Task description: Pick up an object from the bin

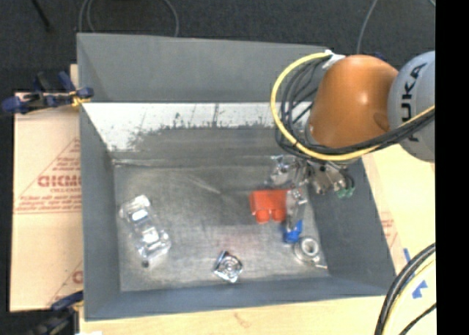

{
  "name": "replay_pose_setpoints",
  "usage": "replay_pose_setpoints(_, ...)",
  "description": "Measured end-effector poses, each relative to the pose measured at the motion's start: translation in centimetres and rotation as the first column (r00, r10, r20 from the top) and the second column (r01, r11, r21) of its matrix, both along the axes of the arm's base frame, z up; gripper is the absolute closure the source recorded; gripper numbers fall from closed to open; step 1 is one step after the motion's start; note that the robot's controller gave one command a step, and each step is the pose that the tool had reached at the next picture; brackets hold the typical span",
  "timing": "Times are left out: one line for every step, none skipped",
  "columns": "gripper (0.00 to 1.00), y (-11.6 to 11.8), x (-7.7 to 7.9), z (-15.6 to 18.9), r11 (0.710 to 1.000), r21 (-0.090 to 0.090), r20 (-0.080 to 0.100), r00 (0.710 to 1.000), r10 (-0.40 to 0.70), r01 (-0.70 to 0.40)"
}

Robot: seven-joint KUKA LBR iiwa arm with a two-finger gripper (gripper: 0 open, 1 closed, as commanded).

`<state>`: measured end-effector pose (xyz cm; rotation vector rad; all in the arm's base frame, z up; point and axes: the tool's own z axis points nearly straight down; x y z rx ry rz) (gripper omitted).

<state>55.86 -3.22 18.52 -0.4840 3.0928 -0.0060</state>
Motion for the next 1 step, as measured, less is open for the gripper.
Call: replay_pose_setpoints(1.00,-0.06,0.14,14.05,1.000,0.000,0.003,1.000,0.027,-0.027)
